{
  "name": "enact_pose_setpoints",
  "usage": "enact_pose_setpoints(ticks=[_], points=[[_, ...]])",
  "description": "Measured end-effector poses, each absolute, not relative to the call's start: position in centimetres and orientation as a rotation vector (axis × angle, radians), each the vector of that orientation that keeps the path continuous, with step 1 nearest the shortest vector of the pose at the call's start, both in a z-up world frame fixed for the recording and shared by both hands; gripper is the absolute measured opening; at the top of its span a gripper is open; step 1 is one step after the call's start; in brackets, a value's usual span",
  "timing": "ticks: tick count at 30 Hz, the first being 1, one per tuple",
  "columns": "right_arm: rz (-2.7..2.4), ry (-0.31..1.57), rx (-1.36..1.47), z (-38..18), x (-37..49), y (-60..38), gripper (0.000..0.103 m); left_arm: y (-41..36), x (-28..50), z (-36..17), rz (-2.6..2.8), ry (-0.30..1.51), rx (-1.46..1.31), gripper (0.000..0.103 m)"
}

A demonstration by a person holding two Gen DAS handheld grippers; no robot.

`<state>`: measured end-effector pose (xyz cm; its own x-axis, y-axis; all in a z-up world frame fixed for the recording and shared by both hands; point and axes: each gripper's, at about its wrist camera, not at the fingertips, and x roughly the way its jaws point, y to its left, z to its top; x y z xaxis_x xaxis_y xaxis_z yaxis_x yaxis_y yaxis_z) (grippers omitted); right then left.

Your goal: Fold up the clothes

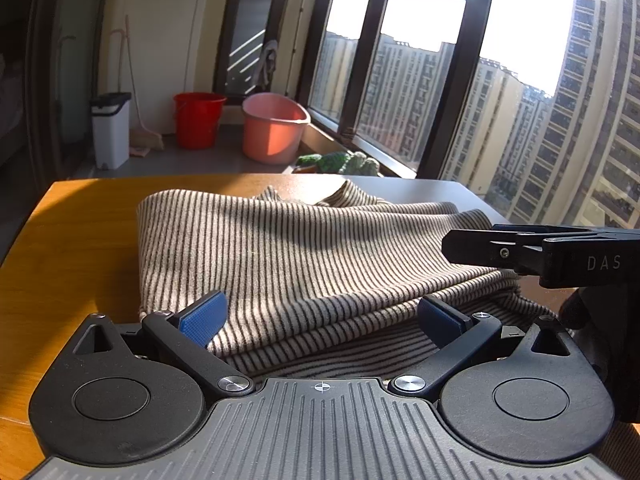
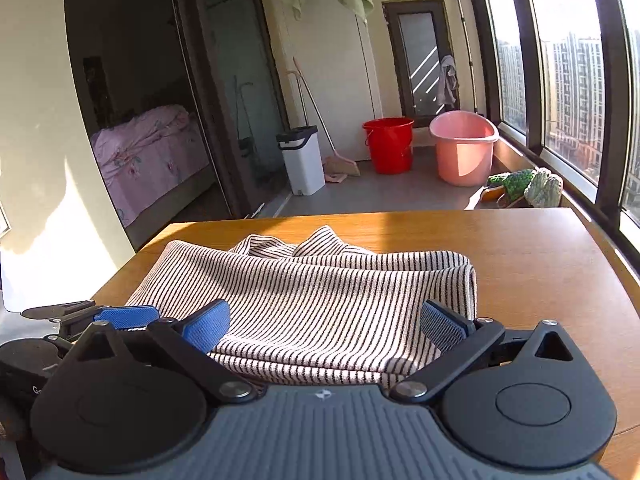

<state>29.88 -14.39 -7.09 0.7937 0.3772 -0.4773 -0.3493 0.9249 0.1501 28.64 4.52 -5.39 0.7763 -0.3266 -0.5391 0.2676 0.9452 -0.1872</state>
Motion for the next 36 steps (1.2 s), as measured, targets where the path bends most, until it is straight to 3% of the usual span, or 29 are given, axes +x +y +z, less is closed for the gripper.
enact_pose_setpoints(ticks=[1, 3, 14, 19, 21, 29, 36], points=[[0.382, 0.511, 0.023, -6.1, 30.5, -14.2, 0.090, 4.5, 28.7, -5.4, -0.323, 0.603, -0.103, 0.103], [0.371, 0.529, -0.003, -5.0, 32.4, -13.8, 0.063, 4.5, 28.7, -5.4, -0.327, 0.607, -0.102, 0.103], [0.407, 0.734, -0.003, -8.8, 42.9, -9.4, 0.060, 5.7, 28.6, -5.5, -0.368, 0.591, -0.188, 0.103], [0.421, 0.757, -0.090, -9.7, 42.7, -7.5, 0.038, 6.1, 28.5, -5.5, -0.380, 0.580, -0.228, 0.103], [0.411, 0.762, -0.098, -9.1, 42.3, -7.2, 0.013, 7.0, 28.3, -5.3, -0.395, 0.562, -0.278, 0.103], [0.549, 0.586, 0.040, -1.3, 31.7, -9.9, 0.011, 15.1, 24.5, -0.3, -0.303, 0.397, -0.573, 0.103], [0.614, 0.641, 0.113, -4.2, 18.5, -12.7, 0.011, 16.5, 21.1, 1.4, -0.291, 0.398, -0.588, 0.103]])
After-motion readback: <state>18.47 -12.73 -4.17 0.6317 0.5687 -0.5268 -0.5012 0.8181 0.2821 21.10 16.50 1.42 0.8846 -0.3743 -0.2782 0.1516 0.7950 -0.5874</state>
